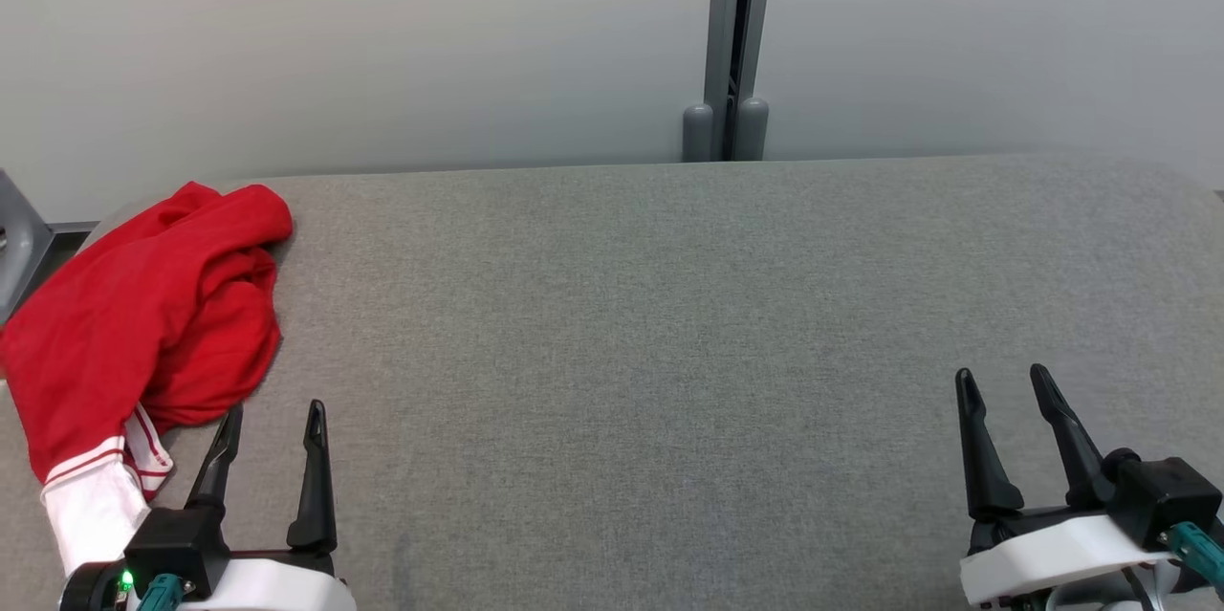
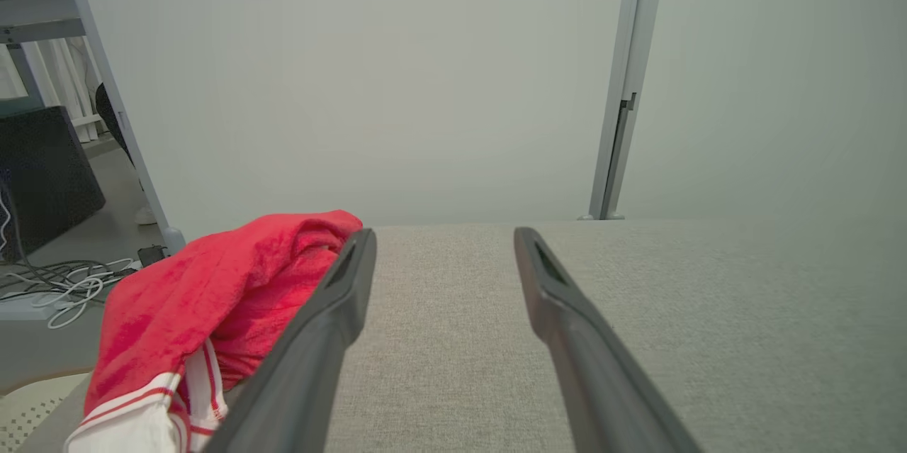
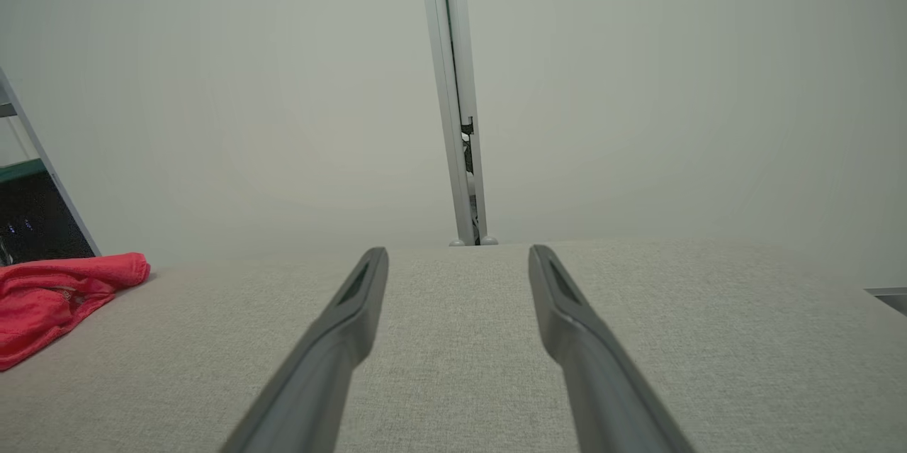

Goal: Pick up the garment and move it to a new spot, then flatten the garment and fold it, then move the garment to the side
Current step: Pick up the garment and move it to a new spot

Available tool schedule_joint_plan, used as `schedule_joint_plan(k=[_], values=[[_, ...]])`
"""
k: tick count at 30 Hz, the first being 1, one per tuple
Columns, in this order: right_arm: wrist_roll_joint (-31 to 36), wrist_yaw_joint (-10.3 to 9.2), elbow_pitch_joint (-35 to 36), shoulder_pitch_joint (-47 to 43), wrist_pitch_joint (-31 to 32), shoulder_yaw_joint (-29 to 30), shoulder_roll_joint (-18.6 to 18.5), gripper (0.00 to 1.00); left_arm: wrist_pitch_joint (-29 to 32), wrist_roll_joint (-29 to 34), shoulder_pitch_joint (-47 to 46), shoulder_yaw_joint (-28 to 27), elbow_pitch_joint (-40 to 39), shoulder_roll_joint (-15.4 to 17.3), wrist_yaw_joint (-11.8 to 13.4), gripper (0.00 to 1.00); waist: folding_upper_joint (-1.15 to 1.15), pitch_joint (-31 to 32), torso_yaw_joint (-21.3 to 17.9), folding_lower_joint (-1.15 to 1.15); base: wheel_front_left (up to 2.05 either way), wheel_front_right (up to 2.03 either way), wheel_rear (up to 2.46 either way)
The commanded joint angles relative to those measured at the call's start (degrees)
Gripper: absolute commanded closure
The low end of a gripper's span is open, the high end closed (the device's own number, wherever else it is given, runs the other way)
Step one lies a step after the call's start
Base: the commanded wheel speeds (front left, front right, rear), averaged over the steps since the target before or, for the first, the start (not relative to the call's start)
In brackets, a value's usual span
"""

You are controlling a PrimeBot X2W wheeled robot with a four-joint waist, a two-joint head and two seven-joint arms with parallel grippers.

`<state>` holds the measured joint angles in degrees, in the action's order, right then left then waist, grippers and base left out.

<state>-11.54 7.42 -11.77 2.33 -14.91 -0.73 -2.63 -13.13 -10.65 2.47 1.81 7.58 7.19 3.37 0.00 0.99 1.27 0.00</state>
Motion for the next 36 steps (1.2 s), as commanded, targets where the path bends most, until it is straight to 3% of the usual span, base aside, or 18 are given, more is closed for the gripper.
schedule_joint_plan(k=[1, 20, 36], values=[[-0.2, 0.12, 0.1, -0.6, -0.4, 0.0, -0.5, 0.00, -0.1, -0.2, 0.1, -0.2, 0.0, 0.5, 0.3, 0.00, 0.00, -0.1, 0.6, 0.00, 0.00, 0.00, 0.00], [-0.1, 0.12, 0.4, -1.0, -0.4, -0.4, -0.5, 0.00, -0.5, -0.8, -1.8, -0.6, 2.2, 1.2, 1.7, 0.00, 0.00, -1.8, 15.8, 0.00, 0.00, 0.00, 0.00], [0.2, 0.12, 0.1, -1.0, -0.4, -1.8, -0.5, 0.00, -1.5, -1.4, -0.8, -1.7, 2.9, 1.7, 3.0, 0.00, 0.00, -1.7, 26.1, 0.00, 0.00, 0.00, 0.00]])
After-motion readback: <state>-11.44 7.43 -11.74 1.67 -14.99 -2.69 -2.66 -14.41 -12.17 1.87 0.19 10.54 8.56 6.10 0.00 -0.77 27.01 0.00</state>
